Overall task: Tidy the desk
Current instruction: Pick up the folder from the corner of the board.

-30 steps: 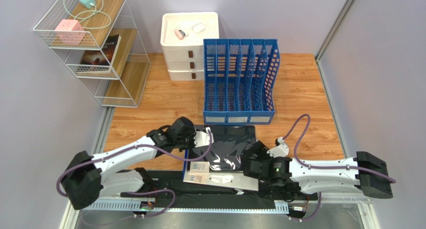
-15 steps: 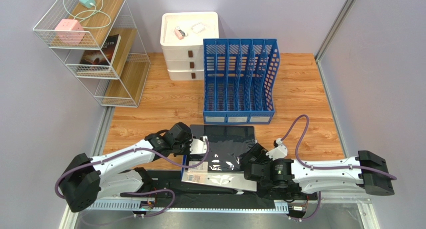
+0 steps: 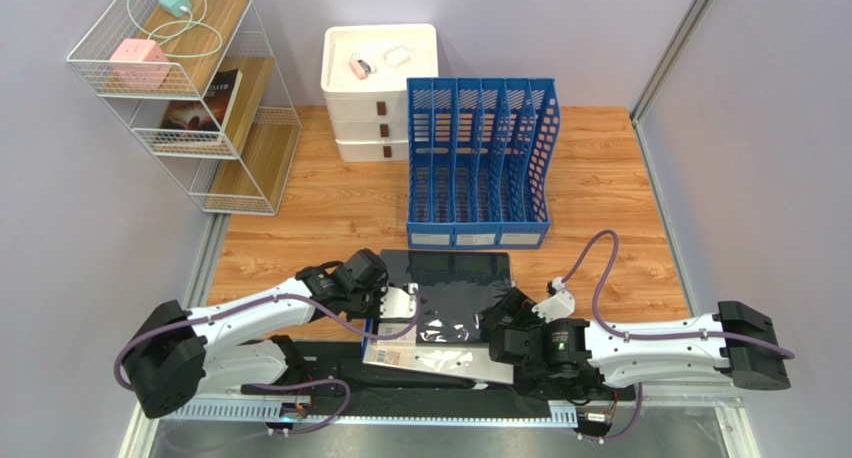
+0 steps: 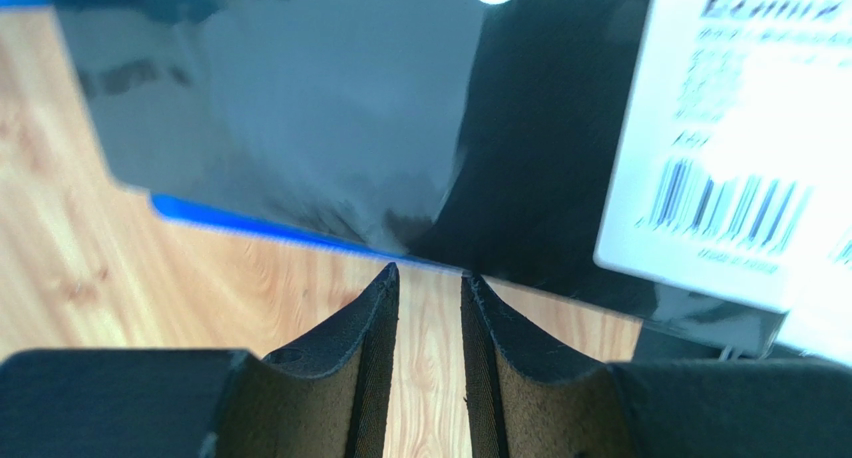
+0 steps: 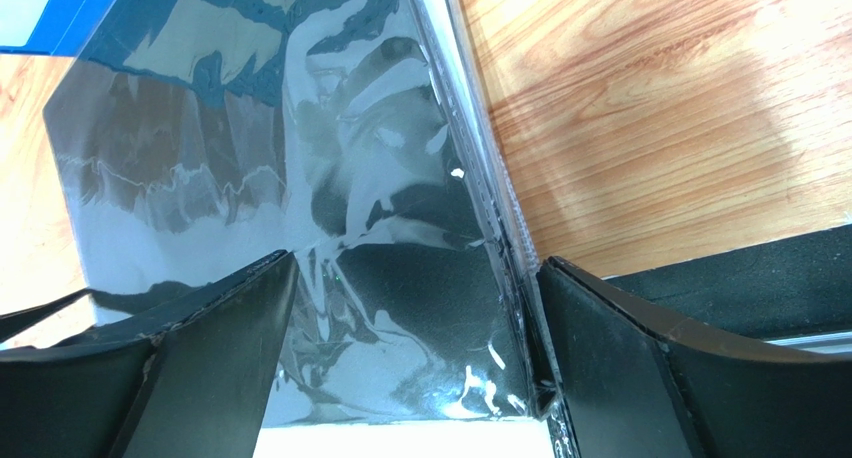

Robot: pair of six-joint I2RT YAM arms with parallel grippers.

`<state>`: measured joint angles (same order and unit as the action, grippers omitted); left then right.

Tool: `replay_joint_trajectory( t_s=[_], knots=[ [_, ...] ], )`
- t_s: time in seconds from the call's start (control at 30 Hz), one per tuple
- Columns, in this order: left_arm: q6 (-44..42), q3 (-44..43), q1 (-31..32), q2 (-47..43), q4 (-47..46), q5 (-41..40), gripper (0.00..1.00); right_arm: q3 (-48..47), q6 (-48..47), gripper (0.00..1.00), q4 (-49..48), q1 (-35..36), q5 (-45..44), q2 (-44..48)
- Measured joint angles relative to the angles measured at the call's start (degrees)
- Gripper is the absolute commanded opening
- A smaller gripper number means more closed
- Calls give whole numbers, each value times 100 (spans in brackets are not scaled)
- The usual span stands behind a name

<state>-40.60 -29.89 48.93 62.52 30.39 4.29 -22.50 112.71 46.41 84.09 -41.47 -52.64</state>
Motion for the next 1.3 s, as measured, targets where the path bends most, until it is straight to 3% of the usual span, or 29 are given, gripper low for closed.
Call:
replay_joint_trajectory(
  t_s=[0.23, 0.57, 1.07, 1.3],
  knots=[
    [101, -184, 221, 647, -175, -52, 36, -57, 0, 100, 291, 105, 76, 219],
    [195, -243, 286, 765, -293, -175, 36, -549, -9, 100, 953, 140, 85, 304],
    [243, -245, 310, 791, -304, -382, 36, -490, -238, 100, 673, 160, -380, 911],
    [282, -245, 310, 791, -275, -553, 36, -245, -411, 92, 210, 162, -417, 909]
  ],
)
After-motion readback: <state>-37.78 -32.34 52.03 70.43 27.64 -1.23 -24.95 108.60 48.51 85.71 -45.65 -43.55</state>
